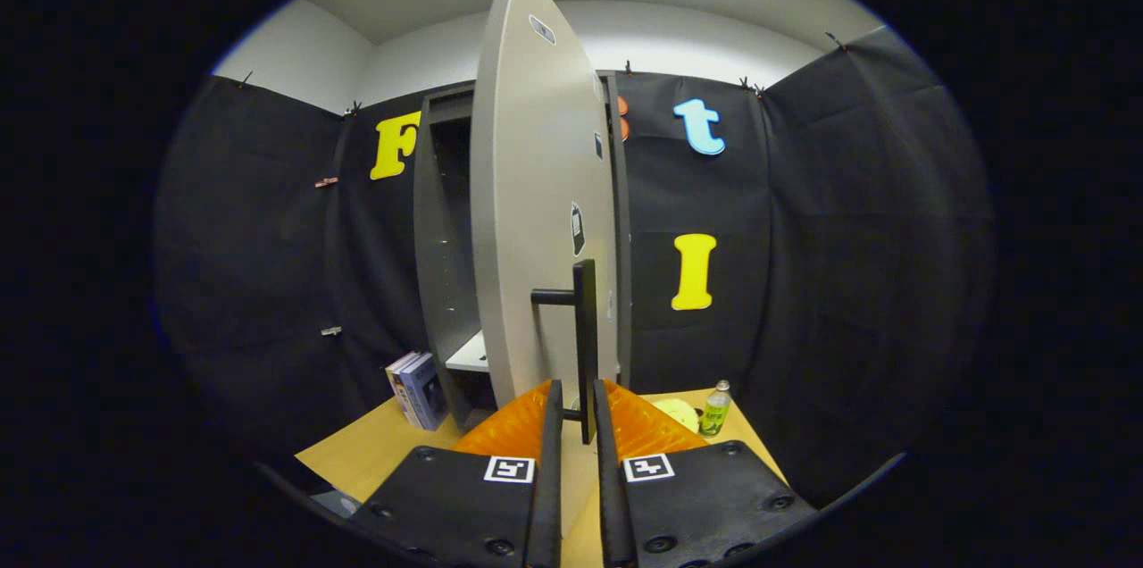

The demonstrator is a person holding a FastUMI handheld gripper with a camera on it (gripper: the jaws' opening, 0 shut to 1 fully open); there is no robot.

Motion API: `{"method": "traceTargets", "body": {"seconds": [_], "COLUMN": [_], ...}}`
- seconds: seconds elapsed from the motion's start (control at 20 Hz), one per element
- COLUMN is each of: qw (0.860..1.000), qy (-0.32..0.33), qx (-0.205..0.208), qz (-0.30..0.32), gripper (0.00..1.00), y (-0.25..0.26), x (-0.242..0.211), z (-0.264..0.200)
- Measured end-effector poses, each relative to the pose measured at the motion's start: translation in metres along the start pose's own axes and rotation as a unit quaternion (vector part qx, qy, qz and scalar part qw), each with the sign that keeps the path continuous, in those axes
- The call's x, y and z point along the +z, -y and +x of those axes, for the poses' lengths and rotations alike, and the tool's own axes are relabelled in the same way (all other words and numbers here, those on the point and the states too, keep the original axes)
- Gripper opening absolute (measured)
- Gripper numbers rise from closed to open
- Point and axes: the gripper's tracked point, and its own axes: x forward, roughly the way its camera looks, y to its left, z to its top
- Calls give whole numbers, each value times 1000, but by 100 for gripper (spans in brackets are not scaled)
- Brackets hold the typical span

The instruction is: Open the shoe cabinet door, grab the shoes and put them into the shoe cabinet, then close the shoe cabinet door.

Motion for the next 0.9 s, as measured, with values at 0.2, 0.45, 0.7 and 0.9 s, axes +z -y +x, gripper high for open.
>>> {"method": "traceTargets", "body": {"seconds": [0.2, 0.45, 0.7, 0.9], "qw": [1000, 997, 985, 975], "qy": [6, -58, -148, -199], "qx": [-10, 35, 80, 91], "qz": [1, 30, 39, 38], "gripper": [21, 21, 22, 22], "y": [0, -25, -67, -93], "x": [-1, -53, -119, -165], "z": [-14, -10, 1, 16]}}
